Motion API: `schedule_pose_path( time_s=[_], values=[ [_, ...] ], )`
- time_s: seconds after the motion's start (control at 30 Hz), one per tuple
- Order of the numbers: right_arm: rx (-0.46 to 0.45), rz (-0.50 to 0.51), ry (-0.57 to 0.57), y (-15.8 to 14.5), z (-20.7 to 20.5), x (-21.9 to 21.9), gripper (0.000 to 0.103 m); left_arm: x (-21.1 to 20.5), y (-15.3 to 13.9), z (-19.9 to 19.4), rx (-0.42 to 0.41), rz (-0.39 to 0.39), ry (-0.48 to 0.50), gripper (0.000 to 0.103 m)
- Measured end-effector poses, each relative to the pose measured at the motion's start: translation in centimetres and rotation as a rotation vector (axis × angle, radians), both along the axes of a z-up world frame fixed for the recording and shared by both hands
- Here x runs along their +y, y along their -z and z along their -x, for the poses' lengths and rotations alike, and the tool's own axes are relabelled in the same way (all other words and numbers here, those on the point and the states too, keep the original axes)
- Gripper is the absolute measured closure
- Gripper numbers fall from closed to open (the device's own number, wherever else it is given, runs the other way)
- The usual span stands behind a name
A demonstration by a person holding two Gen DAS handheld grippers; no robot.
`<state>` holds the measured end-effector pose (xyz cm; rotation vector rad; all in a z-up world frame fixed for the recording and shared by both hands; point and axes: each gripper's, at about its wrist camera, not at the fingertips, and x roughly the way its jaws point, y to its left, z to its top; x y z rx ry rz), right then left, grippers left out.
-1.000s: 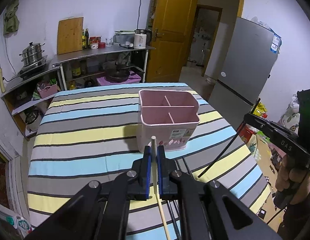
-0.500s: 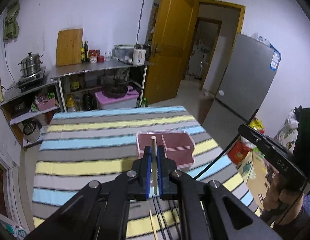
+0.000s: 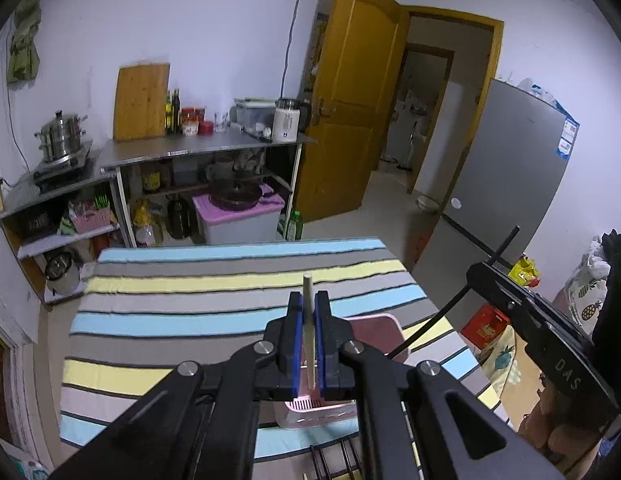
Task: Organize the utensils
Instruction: 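Carry the wooden chopstick into the pink basket with the left tool while the right tool inserts the black one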
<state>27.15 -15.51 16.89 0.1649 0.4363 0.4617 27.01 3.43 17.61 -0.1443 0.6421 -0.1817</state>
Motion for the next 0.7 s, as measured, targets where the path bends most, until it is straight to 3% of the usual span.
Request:
schedule_pose_path(
  time_s=[0.23,0.47,0.6,0.7],
  values=[
    [0.078,0.023,-0.002,3.6,-1.6,0.4,0.098,0.0,4.1,-1.6,0.069,0.009,0.005,0.097],
    [0.142,0.046,-0.033,5.7,-2.3,0.9,0.098,-0.1,5.9,-1.9,0.093,0.013,-0.005,0.095],
    [0.141,0.05,-0.032,5.7,-2.2,0.8,0.097,0.2,5.6,-1.4,0.074,0.017,-0.011,0.078],
    [0.127,0.046,-0.026,5.1,-1.6,0.3,0.09,0.7,5.0,-0.8,0.055,0.031,-0.021,0.07]
  ],
)
